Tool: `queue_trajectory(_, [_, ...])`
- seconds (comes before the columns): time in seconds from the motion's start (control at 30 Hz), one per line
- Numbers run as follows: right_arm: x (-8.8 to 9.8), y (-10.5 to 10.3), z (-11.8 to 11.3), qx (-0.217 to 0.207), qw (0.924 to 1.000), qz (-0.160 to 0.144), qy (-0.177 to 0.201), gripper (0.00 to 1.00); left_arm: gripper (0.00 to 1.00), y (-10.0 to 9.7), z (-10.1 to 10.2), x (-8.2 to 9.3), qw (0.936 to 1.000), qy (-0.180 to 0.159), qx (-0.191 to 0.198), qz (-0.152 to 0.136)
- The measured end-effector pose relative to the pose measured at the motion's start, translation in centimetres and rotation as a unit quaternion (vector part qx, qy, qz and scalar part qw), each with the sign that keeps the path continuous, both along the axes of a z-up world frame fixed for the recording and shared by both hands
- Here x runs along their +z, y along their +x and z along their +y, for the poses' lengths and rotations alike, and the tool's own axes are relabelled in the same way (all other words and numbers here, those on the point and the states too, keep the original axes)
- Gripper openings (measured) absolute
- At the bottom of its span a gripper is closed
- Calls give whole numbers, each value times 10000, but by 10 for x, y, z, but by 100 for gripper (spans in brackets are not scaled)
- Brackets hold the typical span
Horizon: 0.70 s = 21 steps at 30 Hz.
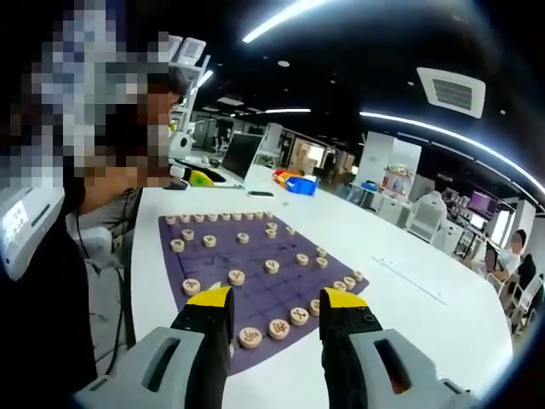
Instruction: Pick up the chess pieces one by one and place each piece onto its starting position on the chessboard, setting the pieces on their correct points until all the chess pieces are arranged in the starting layout
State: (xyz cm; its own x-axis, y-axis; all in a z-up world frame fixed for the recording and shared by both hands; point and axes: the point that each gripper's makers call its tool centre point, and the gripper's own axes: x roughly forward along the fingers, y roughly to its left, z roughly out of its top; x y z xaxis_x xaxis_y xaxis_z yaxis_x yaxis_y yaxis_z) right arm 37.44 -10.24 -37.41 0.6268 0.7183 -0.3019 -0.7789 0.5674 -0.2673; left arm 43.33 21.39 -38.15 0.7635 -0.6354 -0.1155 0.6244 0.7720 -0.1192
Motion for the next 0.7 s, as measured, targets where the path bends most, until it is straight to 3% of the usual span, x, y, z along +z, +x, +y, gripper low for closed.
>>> queue_trajectory(0.4, [0,-1,-1,4,10000,-7,-8,41,46,15,5,10,9999,-40,134,-3])
queue_trajectory(0.47, [0,-1,-1,1,10000,0,-2,41,46,29,12,10,9996,-119,251,89])
queue_trajectory(0.57, [-1,-1,-1,8,10000,7,-20,41,46,54,28,6,9982,274,522,84])
queue_trajectory(0.7, [-1,0,-1,4,10000,15,-10,41,48,98,47,1,9953,512,798,199])
